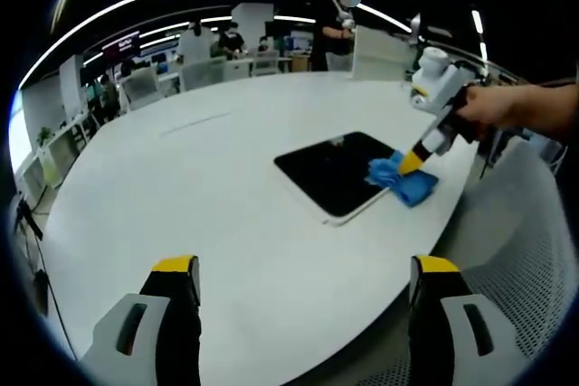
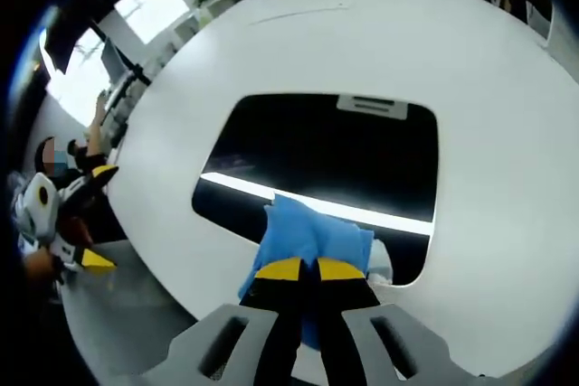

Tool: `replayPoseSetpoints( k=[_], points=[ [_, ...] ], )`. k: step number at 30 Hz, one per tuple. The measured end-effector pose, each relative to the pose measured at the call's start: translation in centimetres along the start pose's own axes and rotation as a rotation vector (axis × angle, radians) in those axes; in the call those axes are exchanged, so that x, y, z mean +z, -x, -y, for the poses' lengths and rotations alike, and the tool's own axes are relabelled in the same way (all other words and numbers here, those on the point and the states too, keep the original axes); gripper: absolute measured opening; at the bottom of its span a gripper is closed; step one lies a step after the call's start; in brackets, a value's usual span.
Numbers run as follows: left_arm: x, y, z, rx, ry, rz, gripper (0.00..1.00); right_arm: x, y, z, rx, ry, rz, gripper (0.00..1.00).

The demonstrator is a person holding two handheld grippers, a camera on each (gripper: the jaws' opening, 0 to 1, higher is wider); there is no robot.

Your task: Wipe the mirror surface with the cleaning cloth until all visible marks leave the cleaned area.

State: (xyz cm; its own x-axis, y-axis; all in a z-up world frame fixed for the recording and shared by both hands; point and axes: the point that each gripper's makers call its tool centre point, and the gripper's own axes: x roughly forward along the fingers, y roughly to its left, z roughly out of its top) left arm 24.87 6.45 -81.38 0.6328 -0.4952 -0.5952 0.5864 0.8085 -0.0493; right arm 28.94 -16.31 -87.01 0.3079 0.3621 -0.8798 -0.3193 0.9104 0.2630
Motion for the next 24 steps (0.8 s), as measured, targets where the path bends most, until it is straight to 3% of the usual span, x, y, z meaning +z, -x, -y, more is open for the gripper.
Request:
replayPoseSetpoints(
  k=[24],
  points=[
    [-0.13,0.00,0.01,-0.001,-0.002,-0.008,0.96,-0.42,0.45,0.78,0.006,0.001,-0.007,0.00]
  ],
)
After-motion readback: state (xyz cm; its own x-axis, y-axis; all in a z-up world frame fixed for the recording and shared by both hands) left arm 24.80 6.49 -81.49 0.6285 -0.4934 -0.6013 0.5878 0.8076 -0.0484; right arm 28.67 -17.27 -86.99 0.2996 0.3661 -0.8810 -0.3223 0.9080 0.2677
